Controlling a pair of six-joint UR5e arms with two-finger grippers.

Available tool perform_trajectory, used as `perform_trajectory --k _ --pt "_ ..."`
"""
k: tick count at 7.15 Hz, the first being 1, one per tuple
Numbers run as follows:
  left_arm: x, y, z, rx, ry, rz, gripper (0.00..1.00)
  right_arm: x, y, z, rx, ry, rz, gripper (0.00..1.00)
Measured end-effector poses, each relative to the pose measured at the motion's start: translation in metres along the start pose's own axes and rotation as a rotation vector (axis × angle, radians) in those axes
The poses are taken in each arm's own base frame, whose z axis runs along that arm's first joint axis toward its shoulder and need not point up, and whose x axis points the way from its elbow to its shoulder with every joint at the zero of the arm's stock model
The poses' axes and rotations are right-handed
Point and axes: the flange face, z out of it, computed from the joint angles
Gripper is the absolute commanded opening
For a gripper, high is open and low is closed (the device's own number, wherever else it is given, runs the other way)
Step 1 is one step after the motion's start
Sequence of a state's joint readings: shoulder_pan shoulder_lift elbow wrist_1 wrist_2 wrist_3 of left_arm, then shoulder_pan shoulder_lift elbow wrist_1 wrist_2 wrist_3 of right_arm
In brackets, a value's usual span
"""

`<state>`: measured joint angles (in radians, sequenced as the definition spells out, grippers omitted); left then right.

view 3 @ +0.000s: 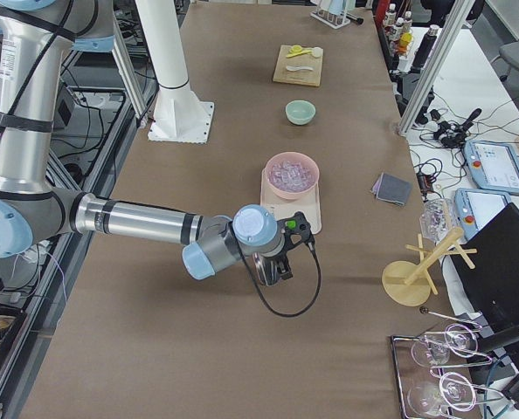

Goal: Put spoon and ice into bowl

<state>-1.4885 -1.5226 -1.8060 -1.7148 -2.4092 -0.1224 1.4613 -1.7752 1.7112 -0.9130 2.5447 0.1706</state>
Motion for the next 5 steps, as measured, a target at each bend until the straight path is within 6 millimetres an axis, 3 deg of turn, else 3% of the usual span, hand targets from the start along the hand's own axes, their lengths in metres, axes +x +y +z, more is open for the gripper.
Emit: perform_trajectory --k 2,3,4,5 --pt "0.002 0.0 0.0 -0.002 0.018 0.002 0.97 -0.111 -0.06 0.019 -0.011 -0.107 -0.046 0.99" --pt "0.003 0.0 0.0 -0.002 0.02 0.003 0.97 -0.167 -0.089 0.041 -0.032 -0.171 -0.096 0.99" --pt "0.004 -0.001 0.001 -0.004 0.021 0.006 0.97 -0.218 -0.111 0.064 -0.056 -0.229 -0.137 0.99" --pt "0.008 -0.003 0.005 -0.007 0.023 0.018 0.97 -0.251 -0.119 0.083 -0.082 -0.266 -0.169 0.99"
